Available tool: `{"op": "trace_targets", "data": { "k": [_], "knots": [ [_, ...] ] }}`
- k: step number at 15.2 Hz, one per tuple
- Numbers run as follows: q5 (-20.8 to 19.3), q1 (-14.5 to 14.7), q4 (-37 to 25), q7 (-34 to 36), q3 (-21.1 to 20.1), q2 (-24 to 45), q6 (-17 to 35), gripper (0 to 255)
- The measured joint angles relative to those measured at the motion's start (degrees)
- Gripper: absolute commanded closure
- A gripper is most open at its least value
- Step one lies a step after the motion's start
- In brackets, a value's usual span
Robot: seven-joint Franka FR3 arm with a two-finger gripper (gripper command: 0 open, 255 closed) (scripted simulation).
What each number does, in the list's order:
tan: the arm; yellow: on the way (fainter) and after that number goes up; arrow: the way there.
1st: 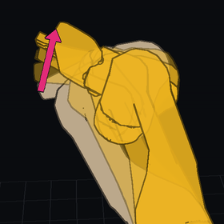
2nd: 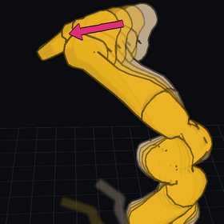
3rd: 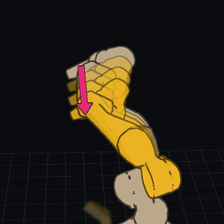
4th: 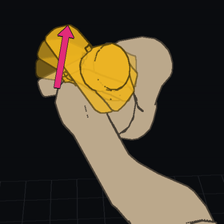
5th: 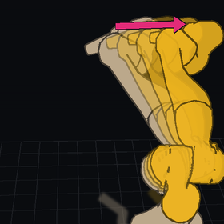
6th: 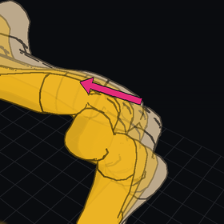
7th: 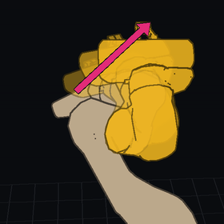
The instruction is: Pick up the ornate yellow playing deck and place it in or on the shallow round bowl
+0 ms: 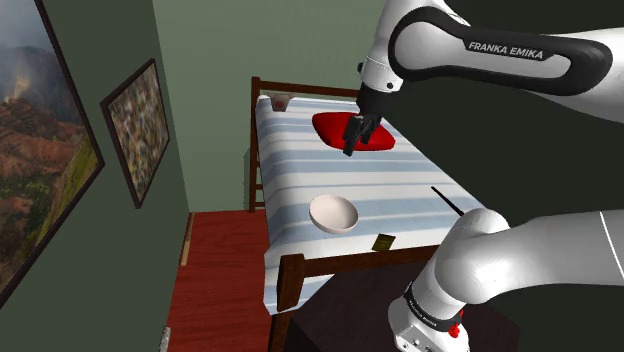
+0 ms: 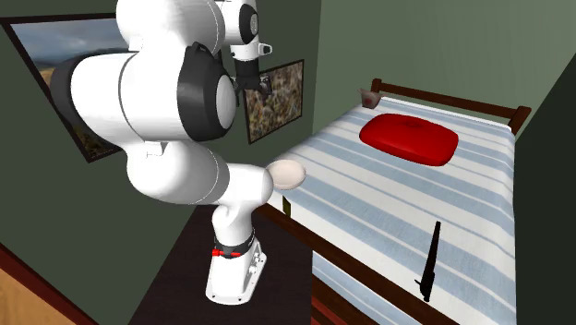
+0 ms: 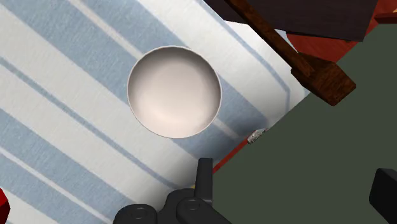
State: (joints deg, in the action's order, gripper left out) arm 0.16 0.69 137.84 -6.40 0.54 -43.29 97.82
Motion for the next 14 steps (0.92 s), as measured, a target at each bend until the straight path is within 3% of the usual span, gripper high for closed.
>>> {"op": "trace_targets", "data": {
  "k": [3, 14],
  "knots": [
    [0.23, -0.81, -0.14, 0.30, 1.13, 2.25, -0.02, 0],
    [3.22, -7.30, -1.63, 1.99, 10.96, 23.11, -0.34, 0]
  ]
}}
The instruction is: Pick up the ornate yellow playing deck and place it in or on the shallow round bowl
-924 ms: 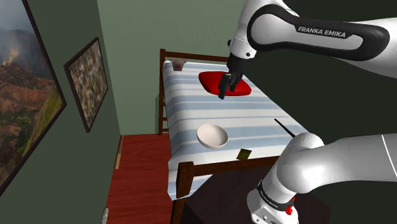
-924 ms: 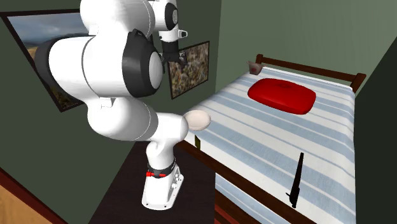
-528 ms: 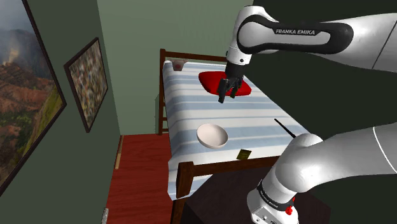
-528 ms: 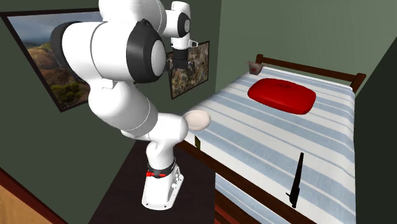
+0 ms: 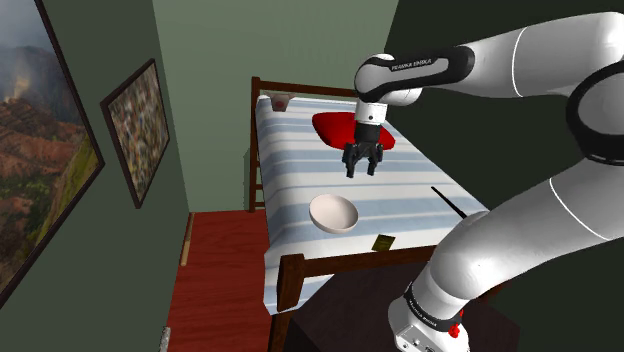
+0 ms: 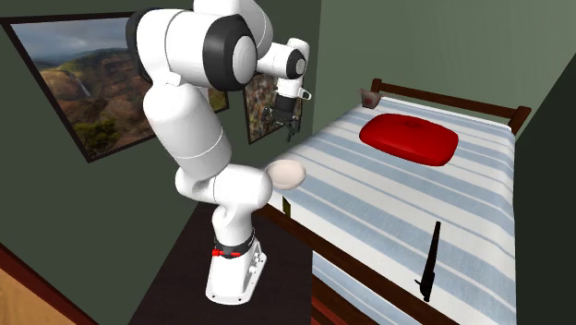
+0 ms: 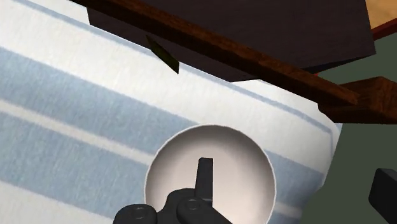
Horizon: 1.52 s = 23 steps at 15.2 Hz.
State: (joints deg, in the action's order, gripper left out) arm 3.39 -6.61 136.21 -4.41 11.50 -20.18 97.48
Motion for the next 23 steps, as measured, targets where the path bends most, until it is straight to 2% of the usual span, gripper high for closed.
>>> {"op": "trace_targets", "data": {
  "k": [7, 17, 23],
  "knots": [
    [2.68, -4.29, -0.44, -0.13, 5.97, 13.52, -0.57, 0],
    [7.01, -10.87, 2.00, 0.08, 12.32, 30.81, -1.30, 0],
    [8.09, -11.54, 5.07, -0.32, 12.67, 33.32, 1.63, 0]
  ]
}}
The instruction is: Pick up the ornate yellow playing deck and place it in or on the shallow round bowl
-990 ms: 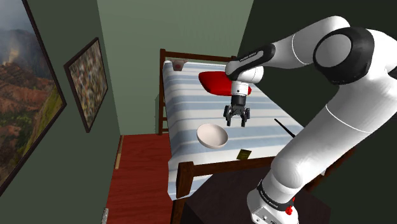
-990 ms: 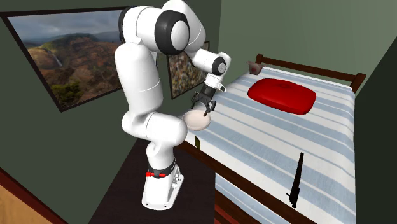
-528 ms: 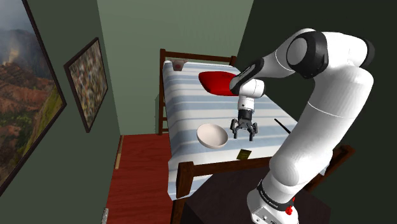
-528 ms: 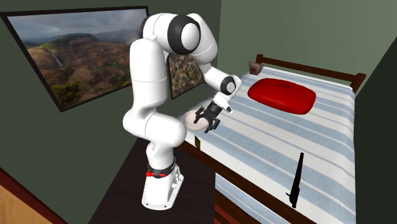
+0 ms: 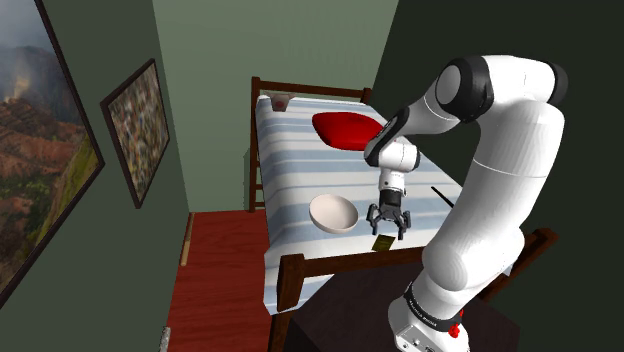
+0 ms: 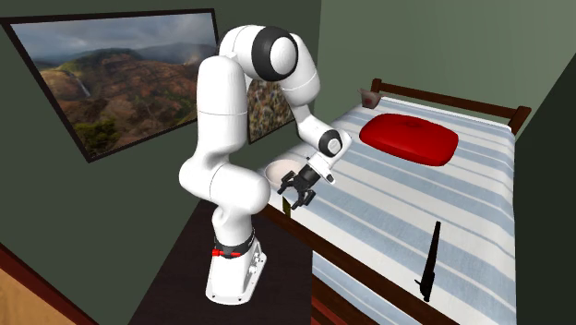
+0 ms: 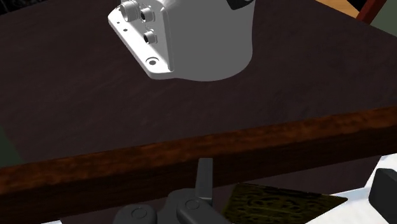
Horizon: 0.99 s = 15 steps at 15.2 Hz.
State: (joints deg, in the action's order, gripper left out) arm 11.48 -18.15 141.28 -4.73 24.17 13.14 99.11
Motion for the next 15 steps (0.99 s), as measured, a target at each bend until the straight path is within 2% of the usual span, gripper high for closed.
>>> {"op": "trace_targets", "data": {
  "k": [4, 9, 10, 15],
  "knots": [
    [0.54, 0.26, 2.37, -0.22, -0.29, 0.08, 2.39, 0],
    [0.56, 0.27, 2.65, -0.27, -0.29, 0.08, 2.68, 0],
    [0.56, 0.27, 2.66, -0.27, -0.29, 0.08, 2.68, 255],
    [0.55, 0.26, 2.66, -0.26, -0.28, 0.07, 2.67, 255]
  ]
}}
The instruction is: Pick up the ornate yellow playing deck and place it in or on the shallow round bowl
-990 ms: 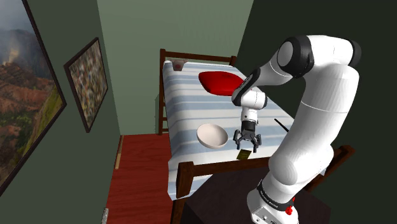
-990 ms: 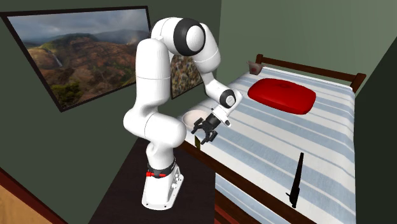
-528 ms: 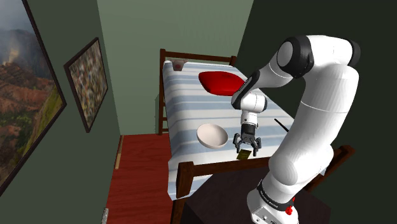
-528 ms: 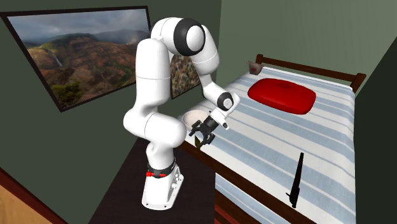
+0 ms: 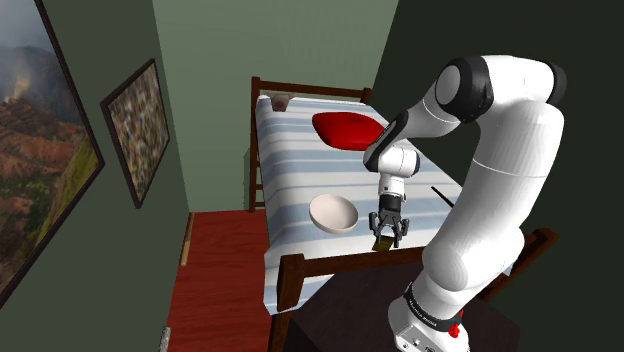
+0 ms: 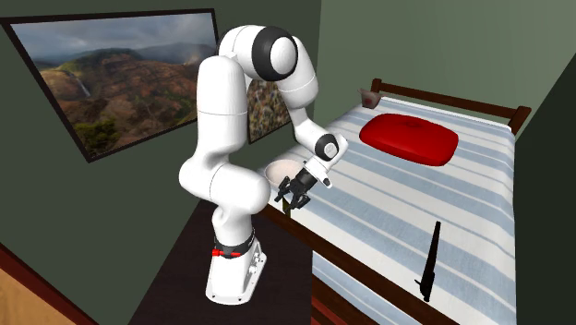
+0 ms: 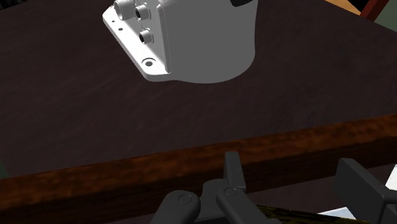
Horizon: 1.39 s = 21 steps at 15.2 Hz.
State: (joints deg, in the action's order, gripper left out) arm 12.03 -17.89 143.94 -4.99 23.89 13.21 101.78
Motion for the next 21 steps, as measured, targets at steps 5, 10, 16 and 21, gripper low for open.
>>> {"op": "trace_targets", "data": {
  "k": [5, 10, 16, 21],
  "knots": [
    [0.00, 0.00, 0.00, 0.00, 0.00, 0.00, 0.00, 255],
    [-1.41, 0.15, 0.23, 1.41, 0.58, -3.42, -2.65, 255],
    [-3.21, 0.35, 0.16, 3.84, 1.08, -8.73, -7.20, 255],
    [-4.53, 0.31, -0.48, 5.61, 1.32, -12.68, -11.20, 255]
  ]
}}
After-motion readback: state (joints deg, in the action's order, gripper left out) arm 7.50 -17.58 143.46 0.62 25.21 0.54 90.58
